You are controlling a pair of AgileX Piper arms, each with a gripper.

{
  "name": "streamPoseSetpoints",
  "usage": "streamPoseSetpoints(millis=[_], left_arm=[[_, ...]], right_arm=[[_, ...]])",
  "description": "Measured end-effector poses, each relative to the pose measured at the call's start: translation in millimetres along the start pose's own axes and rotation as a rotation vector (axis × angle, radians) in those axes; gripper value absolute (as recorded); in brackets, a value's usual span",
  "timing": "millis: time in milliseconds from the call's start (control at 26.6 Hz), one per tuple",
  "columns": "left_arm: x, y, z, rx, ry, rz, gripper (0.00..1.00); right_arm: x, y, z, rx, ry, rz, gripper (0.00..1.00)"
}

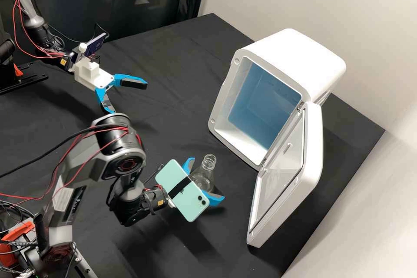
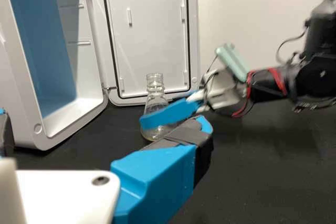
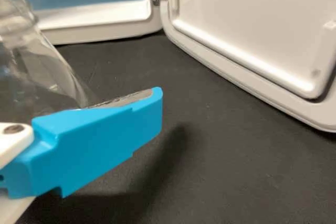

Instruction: Take the flask out of the incubator

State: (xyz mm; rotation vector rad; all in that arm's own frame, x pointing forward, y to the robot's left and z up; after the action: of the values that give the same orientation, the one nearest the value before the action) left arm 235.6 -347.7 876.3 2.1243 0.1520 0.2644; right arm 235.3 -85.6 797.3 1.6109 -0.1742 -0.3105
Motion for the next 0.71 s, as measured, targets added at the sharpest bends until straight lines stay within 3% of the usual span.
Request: streamPoseSetpoints(millis=[150, 263, 338, 414, 526, 714], left_arm=[[0.8, -3.9, -1.2, 0.027, 0.005, -0.021, 1.0], [0.8, -3.9, -1.2, 0.041, 0.005, -0.021, 1.0], [0.8, -3.9, -1.2, 0.041, 0.005, -0.021, 1.0], [0.8, -3.9, -1.2, 0.041, 0.005, -0.021, 1.0], [0.2, -1.6, -0.5, 0.041, 0.004, -0.012, 1.0], [-2.3, 7.3, 2.1, 0.029, -0.003, 0.024, 1.0]], right_arm=[[-20.0, 7.7, -5.4, 0.021, 0.056, -0.01, 1.0], [-34.4, 13.7, -7.6, 0.079, 0.099, -0.027, 1.0], [-44.5, 20.5, -10.7, 0.118, 0.131, -0.015, 1.0], [-51.1, 25.2, -11.8, 0.149, 0.141, 0.005, 1.0], [-55.1, 29.2, -13.4, 0.162, 0.15, 0.025, 1.0], [-55.4, 29.4, -13.8, 0.158, 0.154, 0.023, 1.0]])
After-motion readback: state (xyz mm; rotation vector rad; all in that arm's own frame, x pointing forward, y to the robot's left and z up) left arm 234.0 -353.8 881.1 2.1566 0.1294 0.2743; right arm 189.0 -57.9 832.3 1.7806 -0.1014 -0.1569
